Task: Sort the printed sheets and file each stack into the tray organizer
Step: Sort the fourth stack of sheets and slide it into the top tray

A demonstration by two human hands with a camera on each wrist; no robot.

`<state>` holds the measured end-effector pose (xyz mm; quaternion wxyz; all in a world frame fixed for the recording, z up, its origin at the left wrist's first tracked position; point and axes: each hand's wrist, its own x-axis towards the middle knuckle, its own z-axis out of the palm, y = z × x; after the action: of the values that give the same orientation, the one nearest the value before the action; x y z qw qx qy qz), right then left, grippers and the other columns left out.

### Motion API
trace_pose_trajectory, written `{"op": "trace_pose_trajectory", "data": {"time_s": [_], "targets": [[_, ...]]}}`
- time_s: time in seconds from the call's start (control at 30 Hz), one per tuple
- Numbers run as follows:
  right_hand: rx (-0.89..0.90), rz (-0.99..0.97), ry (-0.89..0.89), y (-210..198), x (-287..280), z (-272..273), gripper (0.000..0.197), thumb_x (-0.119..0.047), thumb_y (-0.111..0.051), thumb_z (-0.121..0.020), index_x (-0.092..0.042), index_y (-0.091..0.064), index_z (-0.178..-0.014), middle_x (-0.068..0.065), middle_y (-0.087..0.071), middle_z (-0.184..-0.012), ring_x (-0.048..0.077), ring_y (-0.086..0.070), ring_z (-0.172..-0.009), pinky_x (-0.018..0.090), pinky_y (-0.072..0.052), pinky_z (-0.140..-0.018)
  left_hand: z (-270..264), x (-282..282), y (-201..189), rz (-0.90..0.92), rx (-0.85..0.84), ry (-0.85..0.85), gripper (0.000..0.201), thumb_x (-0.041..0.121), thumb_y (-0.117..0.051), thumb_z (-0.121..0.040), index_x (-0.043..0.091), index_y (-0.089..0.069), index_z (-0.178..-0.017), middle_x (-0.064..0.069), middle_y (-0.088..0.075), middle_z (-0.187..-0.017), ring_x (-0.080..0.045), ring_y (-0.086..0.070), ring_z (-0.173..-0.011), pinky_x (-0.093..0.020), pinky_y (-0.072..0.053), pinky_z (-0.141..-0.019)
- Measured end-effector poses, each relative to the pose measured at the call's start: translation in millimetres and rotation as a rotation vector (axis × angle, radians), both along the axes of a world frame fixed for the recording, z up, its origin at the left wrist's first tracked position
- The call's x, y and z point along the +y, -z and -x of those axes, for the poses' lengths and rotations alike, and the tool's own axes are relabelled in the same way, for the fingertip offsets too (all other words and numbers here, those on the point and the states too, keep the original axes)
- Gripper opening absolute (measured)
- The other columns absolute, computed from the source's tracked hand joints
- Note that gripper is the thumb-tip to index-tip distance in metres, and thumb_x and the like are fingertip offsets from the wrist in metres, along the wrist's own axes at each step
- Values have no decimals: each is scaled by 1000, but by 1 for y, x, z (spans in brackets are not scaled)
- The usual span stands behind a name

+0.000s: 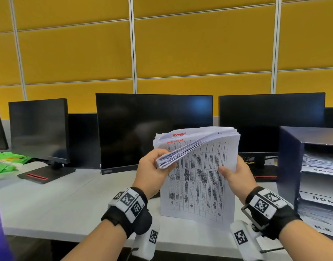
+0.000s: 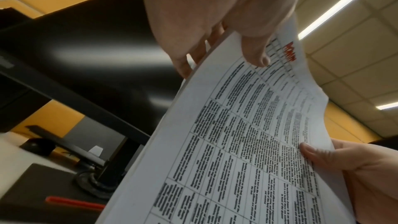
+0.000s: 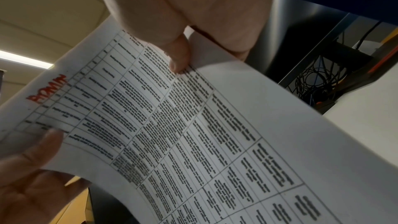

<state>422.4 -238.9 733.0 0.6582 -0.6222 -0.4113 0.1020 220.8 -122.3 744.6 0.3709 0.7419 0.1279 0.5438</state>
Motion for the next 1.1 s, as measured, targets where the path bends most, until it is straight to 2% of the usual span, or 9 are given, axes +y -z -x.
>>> {"op": "trace_pose_trajectory", "data": {"time_s": [0.1,0.23,0.33,0.43,0.53,0.63,0.73,0.83,1.1], "targets": [[-3,-1,-27,0,-1,-3,38,-1,-54,-92,-15,-47,-127,2,-61,-112,18,-59,-101,29,-48,-76,-2,9,5,97,1,25,28,9,-70,-85,37,-68,-92,18,-70,-93,6,-64,-89,-11,-51,-71],[-21,-10,-68,2,-2,-6,35,-1,-54,-91,-18,-50,-122,-4,-63,-107,12,-61,-99,24,-48,-72,-7,19,9,87,12,-212,32,18,-76,-80,42,-57,-82,1,-56,-113,-19,-58,-105,-38,-54,-90],[-32,-8,-83,2,-1,-9,36,-2,-55,-91,-18,-50,-123,-3,-64,-110,12,-61,-101,28,-51,-78,-9,25,11,121,13,-103,37,15,-74,-82,44,-54,-94,2,-52,-128,-16,-56,-112,-32,-53,-90],[-43,-1,-97,2,0,-13,38,-3,-56,-91,-16,-50,-126,1,-64,-114,17,-62,-105,41,-51,-89,-11,32,14,181,109,33,39,15,-68,-87,31,-58,-120,8,-64,-115,-12,-62,-108,-26,-55,-83],[-48,1,-116,3,2,-16,35,-5,-57,-91,-19,-51,-122,0,-65,-114,17,-63,-105,43,-50,-92,-15,32,14,199,118,36,29,13,-63,-91,27,-61,-116,5,-68,-109,-14,-64,-103,-30,-54,-85],[-29,-53,-159,5,3,-18,43,-31,-65,-84,-19,-52,-123,1,-66,-115,19,-66,-103,41,-54,-86,-19,34,15,298,72,28,20,11,-60,-93,29,-66,-98,4,-72,-99,-20,-68,-96,-39,-55,-83],[72,-121,-241,5,1,-16,83,-74,-66,-57,-23,-54,-121,1,-70,-110,18,-69,-97,34,-58,-74,-18,37,16,393,24,38,18,11,-59,-94,26,-67,-98,4,-74,-96,-19,-70,-93,-40,-56,-79],[131,-132,-275,6,1,-15,84,-84,-57,-54,-27,-58,-116,2,-71,-108,20,-69,-98,41,-56,-81,-15,40,17,397,8,46,22,9,-59,-93,29,-66,-96,6,-74,-94,-14,-70,-89,-36,-55,-75],[154,-150,-164,2,-1,-10,33,-40,-43,-94,-19,-62,-112,9,-69,-107,28,-67,-101,51,-52,-91,-6,44,19,345,48,62,27,4,-59,-92,27,-65,-105,1,-74,-104,-19,-70,-98,-44,-56,-85]]}}
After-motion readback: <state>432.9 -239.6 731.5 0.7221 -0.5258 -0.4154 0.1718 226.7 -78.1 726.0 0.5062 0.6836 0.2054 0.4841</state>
